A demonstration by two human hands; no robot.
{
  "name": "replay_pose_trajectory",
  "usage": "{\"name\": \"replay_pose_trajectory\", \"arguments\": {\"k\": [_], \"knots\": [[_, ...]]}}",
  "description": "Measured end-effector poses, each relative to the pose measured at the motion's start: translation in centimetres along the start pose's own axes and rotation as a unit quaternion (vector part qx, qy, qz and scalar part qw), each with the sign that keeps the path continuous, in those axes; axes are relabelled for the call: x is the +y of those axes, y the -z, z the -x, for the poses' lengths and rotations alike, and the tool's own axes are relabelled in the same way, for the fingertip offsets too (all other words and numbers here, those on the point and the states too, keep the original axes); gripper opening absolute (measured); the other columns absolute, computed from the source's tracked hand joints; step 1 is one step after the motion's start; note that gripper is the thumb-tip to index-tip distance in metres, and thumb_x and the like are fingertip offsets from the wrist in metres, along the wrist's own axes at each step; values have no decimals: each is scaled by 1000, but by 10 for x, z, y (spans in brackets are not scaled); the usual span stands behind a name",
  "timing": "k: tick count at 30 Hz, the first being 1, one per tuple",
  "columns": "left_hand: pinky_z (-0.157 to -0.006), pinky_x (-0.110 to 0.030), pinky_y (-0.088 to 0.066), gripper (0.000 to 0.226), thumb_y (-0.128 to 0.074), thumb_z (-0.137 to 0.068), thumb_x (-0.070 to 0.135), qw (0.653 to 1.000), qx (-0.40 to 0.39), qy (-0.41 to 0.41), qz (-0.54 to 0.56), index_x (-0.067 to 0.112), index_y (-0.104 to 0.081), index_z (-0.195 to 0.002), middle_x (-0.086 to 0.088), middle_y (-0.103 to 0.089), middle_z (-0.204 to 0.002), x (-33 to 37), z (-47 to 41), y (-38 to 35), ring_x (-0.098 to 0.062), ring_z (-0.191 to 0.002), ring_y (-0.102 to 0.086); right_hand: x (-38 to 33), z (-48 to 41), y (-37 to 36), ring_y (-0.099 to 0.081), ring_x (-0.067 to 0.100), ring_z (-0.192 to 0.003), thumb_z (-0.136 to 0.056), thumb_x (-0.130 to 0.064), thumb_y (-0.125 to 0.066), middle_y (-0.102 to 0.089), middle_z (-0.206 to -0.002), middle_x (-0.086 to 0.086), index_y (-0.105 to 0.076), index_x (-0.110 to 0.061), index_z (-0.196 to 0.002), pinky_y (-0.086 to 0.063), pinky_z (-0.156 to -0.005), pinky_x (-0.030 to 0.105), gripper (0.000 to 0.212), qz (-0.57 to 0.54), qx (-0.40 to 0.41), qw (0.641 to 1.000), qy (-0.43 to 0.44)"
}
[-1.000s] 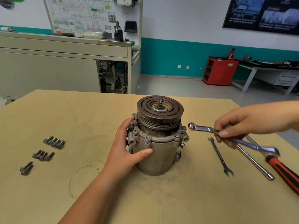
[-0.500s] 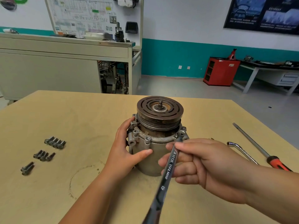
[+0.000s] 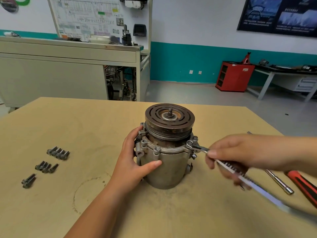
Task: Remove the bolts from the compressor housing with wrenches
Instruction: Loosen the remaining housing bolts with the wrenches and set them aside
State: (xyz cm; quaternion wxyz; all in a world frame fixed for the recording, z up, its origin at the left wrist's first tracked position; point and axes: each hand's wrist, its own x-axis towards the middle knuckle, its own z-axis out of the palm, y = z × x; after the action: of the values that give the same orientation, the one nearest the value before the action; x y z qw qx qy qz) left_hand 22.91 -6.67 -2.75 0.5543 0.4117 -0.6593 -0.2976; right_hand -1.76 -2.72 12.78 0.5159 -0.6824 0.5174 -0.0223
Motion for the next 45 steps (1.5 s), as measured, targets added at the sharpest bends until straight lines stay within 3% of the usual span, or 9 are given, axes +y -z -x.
{"name": "replay_pose_trajectory", "arguments": {"k": [4,7,12,17,21,24,29,37,45], "knots": [[-94,-6,-37,91,-77,-57,53,1000,4,0,-2,48,-32,-136,11,-41,-145,0,0,0,0,-129,-44,-3,-11,45,-50,2,-58,-65,-70,-40,-54,-62,-14,-64,-40,-75,-45,-64,22,40,293,92,952,2],[-95,-6,-37,91,-77,-57,53,1000,3,-2,-2,48,-32,-136,11,-41,-145,1,0,0,-2,-130,-43,-1,-24,59,-54,-4,-77,-65,-72,-37,-61,-79,-19,-62,-49,-80,-44,-74,21,37,353,116,927,49],[-94,-6,-37,91,-77,-56,52,1000,3,0,2,48,-32,-136,11,-42,-144,1,0,0,-1,-129,-44,14,-6,67,-60,-1,-75,-71,-67,-43,-65,-78,-16,-63,-47,-82,-44,-76,22,30,279,83,955,49],[-99,-11,-38,91,-77,-56,54,1000,1,3,2,50,-32,-135,12,-41,-145,1,-1,0,-1,-130,-43,30,5,19,-70,23,-86,-84,-33,-50,-73,-88,8,-59,-14,-93,-52,-76,23,23,2,-31,995,91],[-100,-12,-38,91,-77,-56,53,1000,1,5,4,48,-32,-136,10,-41,-145,1,0,0,-4,-131,-43,16,5,-43,-72,29,-78,-71,-28,-53,-73,-82,19,-54,-6,-90,-58,-67,26,29,-280,36,951,128],[-104,-20,-39,94,-77,-57,53,1000,-1,3,3,42,-32,-139,6,-42,-145,1,0,0,-7,-131,-44,-3,2,-65,-72,28,-65,-72,-27,-52,-72,-75,20,-55,-3,-92,-57,-56,27,31,-368,63,918,133],[-102,-18,-39,95,-78,-58,52,1000,-3,2,3,39,-33,-140,5,-44,-143,1,0,1,-9,-131,-45,-5,-15,-69,-68,23,-51,-99,-19,-37,-70,-64,13,-51,-6,-96,-50,-43,21,19,-360,113,922,91],[-104,-24,-39,93,-77,-57,53,1000,-4,7,4,45,-32,-138,7,-42,-145,3,1,0,-7,-131,-44,-1,-9,-57,-67,23,-48,-97,-21,-41,-68,-60,13,-51,-5,-99,-47,-37,20,19,-318,106,941,49],[-104,-22,-40,93,-77,-57,53,1000,-6,10,3,44,-32,-138,10,-41,-145,4,1,1,-4,-130,-44,-6,-5,-12,-66,23,-47,-97,-30,-41,-65,-57,9,-57,-9,-89,-49,-42,20,27,-113,10,993,-35]]}}
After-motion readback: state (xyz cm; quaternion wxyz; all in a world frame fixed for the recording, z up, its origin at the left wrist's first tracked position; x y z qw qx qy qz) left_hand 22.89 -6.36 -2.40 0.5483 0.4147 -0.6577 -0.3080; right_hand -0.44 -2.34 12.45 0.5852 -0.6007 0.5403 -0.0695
